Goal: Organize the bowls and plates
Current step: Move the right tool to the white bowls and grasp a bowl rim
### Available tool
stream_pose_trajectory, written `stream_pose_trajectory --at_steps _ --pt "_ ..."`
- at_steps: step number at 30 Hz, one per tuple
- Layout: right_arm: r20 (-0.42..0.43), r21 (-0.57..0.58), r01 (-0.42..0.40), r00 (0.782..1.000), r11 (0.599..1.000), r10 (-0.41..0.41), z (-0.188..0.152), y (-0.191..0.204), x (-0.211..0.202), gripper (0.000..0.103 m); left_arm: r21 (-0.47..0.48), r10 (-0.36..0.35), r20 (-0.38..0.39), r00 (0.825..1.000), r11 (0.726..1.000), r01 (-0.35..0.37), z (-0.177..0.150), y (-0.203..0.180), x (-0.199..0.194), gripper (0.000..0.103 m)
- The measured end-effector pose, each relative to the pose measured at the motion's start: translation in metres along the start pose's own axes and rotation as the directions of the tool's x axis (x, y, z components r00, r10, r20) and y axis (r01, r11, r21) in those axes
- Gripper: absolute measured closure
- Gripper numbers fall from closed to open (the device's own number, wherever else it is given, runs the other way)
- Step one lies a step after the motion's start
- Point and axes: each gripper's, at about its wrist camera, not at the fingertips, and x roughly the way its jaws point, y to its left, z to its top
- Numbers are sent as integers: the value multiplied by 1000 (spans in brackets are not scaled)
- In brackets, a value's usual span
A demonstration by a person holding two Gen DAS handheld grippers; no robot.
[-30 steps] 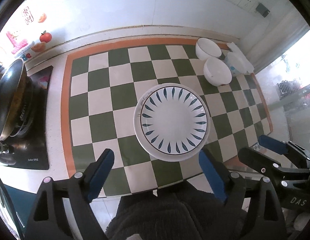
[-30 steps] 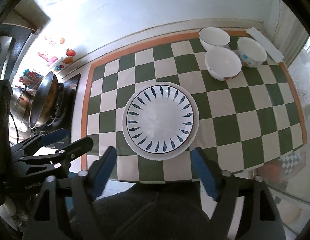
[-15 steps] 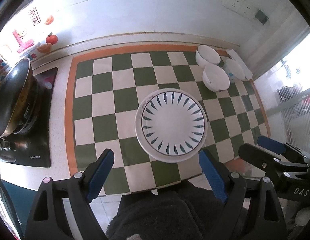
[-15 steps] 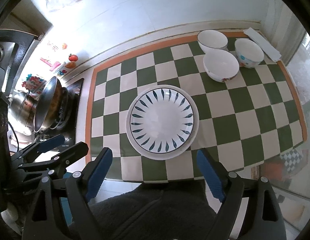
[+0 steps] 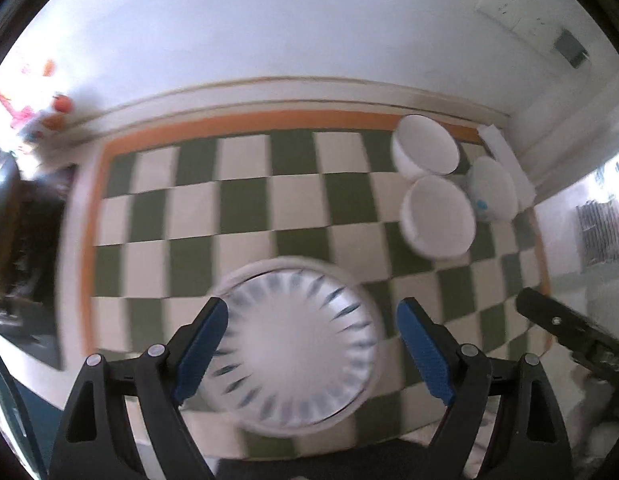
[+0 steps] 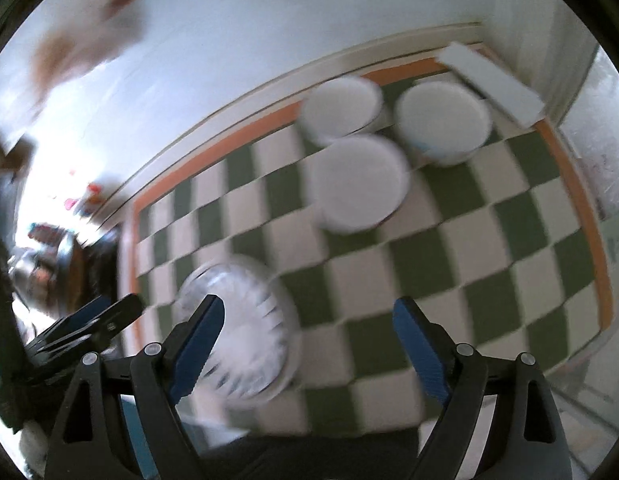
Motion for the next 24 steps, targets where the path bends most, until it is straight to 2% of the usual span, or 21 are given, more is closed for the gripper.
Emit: stream_pose_trajectory --at_steps 3,4,6,10,12,13,14,15,17,18,20,24 --pt "-14 39 8 1000 999 -7 36 -40 25 16 -28 -72 -70 995 997 70 32 -25 39 17" --pt "-31 53 -2 1000 999 4 48 -52 37 18 -37 -89 -89 992 996 86 42 -33 54 22" --pt "-69 68 -17 997 998 22 68 -70 60 27 -42 -96 -121 988 995 91 58 -46 80 29" --pt "-147 72 -35 988 997 46 98 -92 105 40 -60 -99 -214 972 994 88 81 -64 131 55" --pt "-170 55 -32 985 998 41 107 -95 123 47 -65 -103 -238 966 994 90 86 -69 147 59" --pt "-179 47 -26 983 999 34 109 -96 130 52 -62 -108 -248 963 994 95 88 -72 152 61" --pt "-191 40 -17 981 999 24 113 -96 139 62 -55 -117 -263 958 993 106 90 -76 160 64" --pt "-197 40 -13 980 999 21 114 -97 144 71 -47 -117 -276 954 993 109 91 -79 166 72" --pt "-216 45 -14 976 999 23 116 -100 155 83 -33 -119 -299 947 993 115 92 -84 176 81" --pt "-229 48 -12 973 999 22 116 -100 161 89 -35 -126 -302 945 992 121 93 -85 179 90" --pt "-230 58 -25 972 998 38 116 -102 165 91 -31 -120 -296 948 993 115 91 -87 181 92" --pt "-222 30 -6 975 1000 12 115 -97 163 92 -28 -118 -290 950 993 115 86 -89 177 92"
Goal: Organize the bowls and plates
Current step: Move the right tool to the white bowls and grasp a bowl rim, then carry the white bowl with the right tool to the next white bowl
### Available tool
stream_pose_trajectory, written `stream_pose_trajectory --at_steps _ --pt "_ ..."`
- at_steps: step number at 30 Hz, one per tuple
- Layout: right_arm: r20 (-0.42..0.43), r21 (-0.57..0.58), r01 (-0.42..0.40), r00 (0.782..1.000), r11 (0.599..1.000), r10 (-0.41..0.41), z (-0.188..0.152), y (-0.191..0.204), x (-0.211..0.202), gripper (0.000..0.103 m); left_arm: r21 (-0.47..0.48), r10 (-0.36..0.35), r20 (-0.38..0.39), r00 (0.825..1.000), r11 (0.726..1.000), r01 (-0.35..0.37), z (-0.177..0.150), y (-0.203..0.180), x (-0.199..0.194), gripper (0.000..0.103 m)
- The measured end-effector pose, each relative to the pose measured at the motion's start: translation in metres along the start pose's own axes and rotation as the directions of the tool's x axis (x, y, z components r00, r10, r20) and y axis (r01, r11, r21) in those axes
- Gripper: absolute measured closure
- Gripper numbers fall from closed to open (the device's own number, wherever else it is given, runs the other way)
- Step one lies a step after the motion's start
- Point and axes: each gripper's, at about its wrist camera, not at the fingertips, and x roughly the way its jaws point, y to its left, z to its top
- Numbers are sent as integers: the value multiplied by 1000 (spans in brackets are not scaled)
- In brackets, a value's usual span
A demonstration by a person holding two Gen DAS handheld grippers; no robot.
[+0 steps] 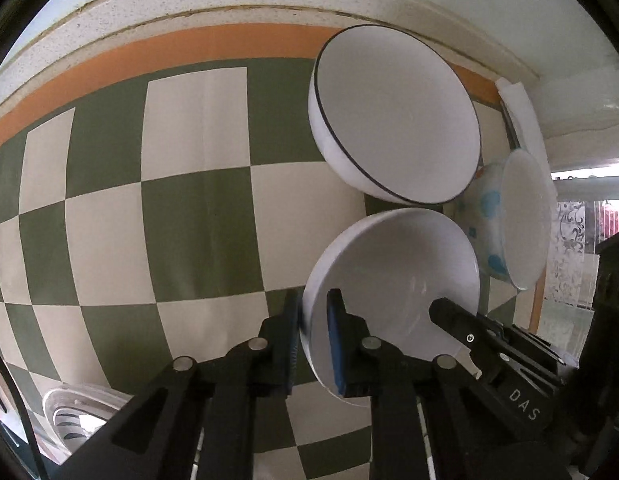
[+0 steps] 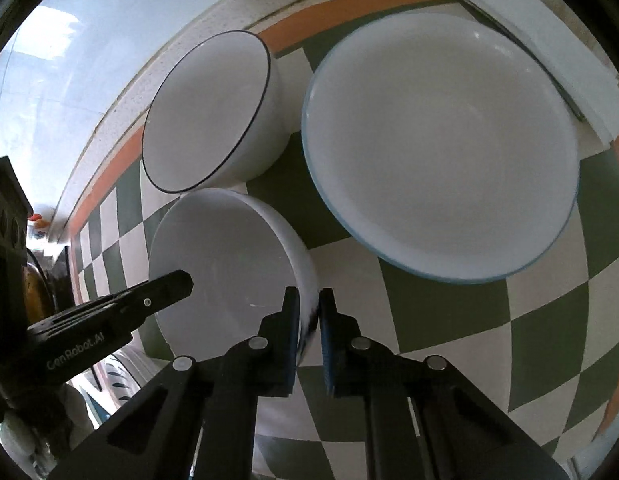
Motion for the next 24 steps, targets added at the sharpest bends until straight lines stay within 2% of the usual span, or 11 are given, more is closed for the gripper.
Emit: stream_pose_trajectory --at_steps 5,14,19,24 --pt "11 -36 14 1000 999 -13 -13 6 -16 92 44 17 15 1000 999 -18 -20 -12 -13 92" --pt "-8 -53 -5 1000 999 5 -64 0 -49 92 85 -16 -8 1000 996 17 -72 -21 -30 92" --pt "-40 -38 -19 999 999 18 -89 -16 -52 92 100 -9 -28 1000 995 12 -93 -25 -24 91" --pt "-76 -22 -23 997 999 22 -107 -24 -38 92 92 7 -69 998 996 -1 -111 -18 -10 91"
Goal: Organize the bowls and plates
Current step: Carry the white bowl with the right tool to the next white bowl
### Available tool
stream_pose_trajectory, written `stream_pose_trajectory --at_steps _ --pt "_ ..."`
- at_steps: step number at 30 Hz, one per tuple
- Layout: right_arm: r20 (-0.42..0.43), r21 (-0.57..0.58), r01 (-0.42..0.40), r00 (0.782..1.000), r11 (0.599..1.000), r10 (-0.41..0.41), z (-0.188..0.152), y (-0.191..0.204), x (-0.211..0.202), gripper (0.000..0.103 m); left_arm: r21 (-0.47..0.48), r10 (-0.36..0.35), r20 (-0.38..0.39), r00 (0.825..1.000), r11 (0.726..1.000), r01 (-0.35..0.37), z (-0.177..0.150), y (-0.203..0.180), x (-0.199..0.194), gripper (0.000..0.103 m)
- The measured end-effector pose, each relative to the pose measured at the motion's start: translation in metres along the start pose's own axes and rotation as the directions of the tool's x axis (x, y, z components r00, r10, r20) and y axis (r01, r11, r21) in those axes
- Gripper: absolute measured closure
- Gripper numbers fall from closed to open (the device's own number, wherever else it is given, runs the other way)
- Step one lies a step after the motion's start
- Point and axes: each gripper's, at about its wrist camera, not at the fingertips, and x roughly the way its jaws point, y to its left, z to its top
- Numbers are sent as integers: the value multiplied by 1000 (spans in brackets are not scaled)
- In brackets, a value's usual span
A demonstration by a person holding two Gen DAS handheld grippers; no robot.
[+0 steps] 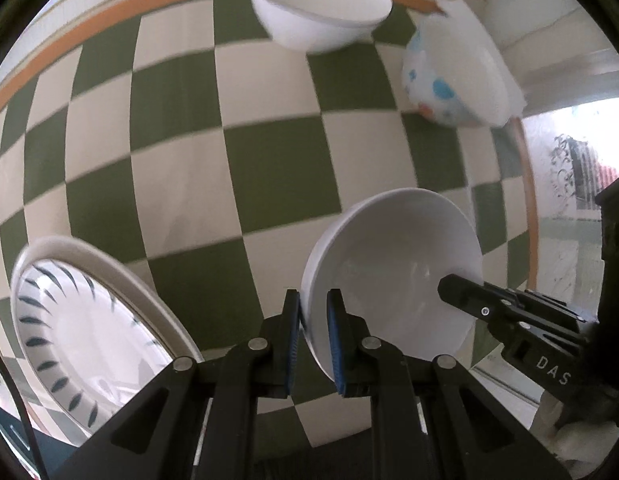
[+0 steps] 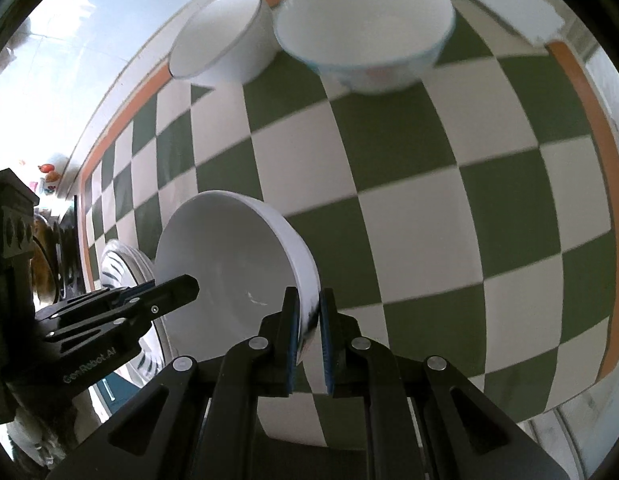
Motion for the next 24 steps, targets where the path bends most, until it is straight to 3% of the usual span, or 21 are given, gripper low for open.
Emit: stream_pose_trajectory --at_steps 8,17,20,24 --pt "-50 -10 9 999 1000 -9 -18 -8 18 91 -15 21 -45 999 1000 -21 -11 2 20 91" --pt "-77 -3 -6 997 1000 6 -14 -4 28 91 -24 34 -52 998 999 -35 -9 -9 25 91" --pt "-100 12 -22 995 1000 23 -11 -11 22 89 -37 42 -45 998 998 -43 -15 -9 12 91" --pt "-70 19 -44 997 999 45 -7 -16 -7 88 -44 3 38 999 999 -2 -14 -15 -35 91"
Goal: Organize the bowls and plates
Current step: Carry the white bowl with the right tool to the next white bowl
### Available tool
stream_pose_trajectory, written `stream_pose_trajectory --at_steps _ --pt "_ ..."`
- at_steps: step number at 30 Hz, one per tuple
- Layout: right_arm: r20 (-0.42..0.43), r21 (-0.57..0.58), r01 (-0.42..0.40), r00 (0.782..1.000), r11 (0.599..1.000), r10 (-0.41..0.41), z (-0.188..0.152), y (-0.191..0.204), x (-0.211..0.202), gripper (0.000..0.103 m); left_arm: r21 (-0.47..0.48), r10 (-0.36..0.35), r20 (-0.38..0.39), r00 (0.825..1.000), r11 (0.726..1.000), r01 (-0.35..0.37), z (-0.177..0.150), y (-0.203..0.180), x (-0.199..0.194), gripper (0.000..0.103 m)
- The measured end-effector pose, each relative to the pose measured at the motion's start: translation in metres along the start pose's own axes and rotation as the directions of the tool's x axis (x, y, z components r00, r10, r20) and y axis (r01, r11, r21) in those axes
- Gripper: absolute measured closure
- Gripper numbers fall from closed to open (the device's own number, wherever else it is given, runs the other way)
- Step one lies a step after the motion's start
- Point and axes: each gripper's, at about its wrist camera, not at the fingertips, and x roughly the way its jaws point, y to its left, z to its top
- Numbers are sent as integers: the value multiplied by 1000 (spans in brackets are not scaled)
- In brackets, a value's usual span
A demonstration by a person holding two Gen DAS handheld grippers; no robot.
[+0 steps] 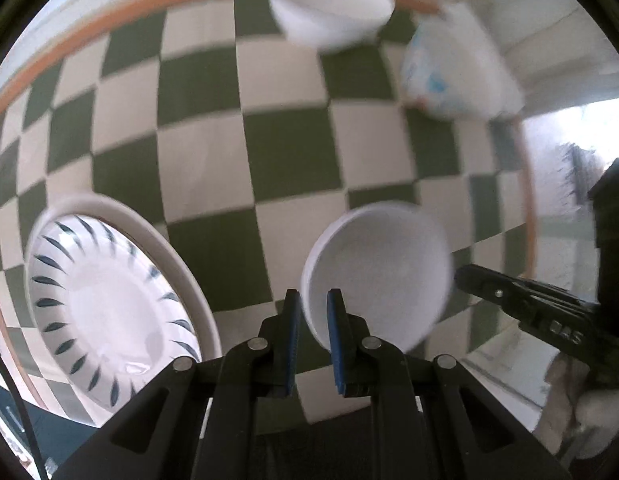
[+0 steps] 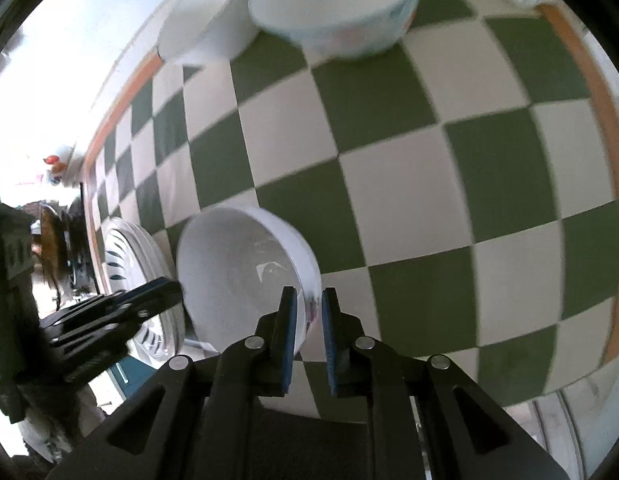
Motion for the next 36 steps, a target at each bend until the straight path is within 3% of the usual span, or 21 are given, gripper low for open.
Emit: stream_pose_trajectory --at_steps 2,5,8,10,15,21,23,25,27,36 --pt "37 2 -21 999 1000 21 6 2 -24 87 -1 -21 41 999 1000 21 10 -4 -22 90" --pt "89 -18 -45 995 999 46 25 12 -52 73 -27 -65 110 992 997 69 37 -7 -48 76" --pt "154 -52 -77 984 996 84 61 30 -75 62 -62 -63 154 986 995 74 78 1 -57 71" --pt "186 -76 -60 980 995 74 87 41 -81 61 -95 -52 168 984 993 69 104 8 -55 71" --pt "205 -95 -28 978 995 47 157 63 -67 61 -190 -55 136 989 978 80 166 40 -30 71" --pt "149 -105 18 989 994 -2 229 77 -25 61 -250 -81 51 995 964 91 198 61 13 71" --pt "136 -111 44 990 993 -28 243 81 -12 62 -254 -84 37 996 963 91 202 63 22 72" --pt "119 -117 60 992 991 -46 251 82 1 70 -254 -83 30 996 963 88 204 64 28 88" --pt "94 -116 78 993 990 -67 258 81 13 90 -246 -89 25 996 965 92 204 63 31 91" --pt "87 -130 102 992 986 -91 258 79 23 93 -205 -50 40 998 977 58 206 51 31 93"
